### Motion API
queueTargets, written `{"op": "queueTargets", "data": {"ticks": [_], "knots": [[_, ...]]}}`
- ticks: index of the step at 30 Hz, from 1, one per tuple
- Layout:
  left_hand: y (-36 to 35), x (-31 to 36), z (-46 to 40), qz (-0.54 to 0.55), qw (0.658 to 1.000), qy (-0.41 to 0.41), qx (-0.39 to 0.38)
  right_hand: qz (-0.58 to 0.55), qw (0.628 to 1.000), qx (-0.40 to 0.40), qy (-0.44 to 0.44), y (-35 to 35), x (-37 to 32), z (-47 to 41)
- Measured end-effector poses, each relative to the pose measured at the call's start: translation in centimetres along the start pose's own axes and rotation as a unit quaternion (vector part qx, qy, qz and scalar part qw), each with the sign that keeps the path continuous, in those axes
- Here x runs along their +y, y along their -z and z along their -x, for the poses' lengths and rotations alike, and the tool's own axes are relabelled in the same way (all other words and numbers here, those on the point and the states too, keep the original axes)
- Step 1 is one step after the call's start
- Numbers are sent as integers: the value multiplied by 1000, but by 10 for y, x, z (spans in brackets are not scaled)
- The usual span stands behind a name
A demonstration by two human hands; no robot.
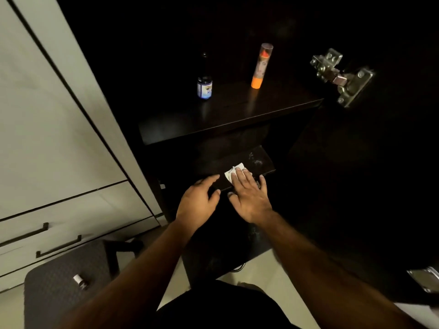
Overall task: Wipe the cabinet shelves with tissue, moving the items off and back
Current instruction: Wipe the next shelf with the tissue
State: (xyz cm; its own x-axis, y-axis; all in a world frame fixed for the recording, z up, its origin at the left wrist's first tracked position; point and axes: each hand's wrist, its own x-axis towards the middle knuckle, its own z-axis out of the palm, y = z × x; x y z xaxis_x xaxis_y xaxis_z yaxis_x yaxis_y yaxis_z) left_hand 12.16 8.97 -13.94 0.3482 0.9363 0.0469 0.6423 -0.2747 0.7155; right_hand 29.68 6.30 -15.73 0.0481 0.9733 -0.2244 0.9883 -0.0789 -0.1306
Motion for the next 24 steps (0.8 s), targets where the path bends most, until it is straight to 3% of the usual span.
{"op": "queueTargets", "data": {"ticks": [8, 15, 20, 24], "knots": [[6, -2, -10, -50, 998, -1, -23, 32, 992, -62, -104, 24, 36, -37], [6, 1, -29, -54, 998, 13, -28, 63, 997, -44, -24, 12, 12, -13], [4, 1, -35, -52, 998, 20, -43, 52, 984, -94, -143, 39, 35, -37], [0, 4, -35, -58, 997, -7, -39, 14, 980, -106, -169, 45, 18, -69]]}}
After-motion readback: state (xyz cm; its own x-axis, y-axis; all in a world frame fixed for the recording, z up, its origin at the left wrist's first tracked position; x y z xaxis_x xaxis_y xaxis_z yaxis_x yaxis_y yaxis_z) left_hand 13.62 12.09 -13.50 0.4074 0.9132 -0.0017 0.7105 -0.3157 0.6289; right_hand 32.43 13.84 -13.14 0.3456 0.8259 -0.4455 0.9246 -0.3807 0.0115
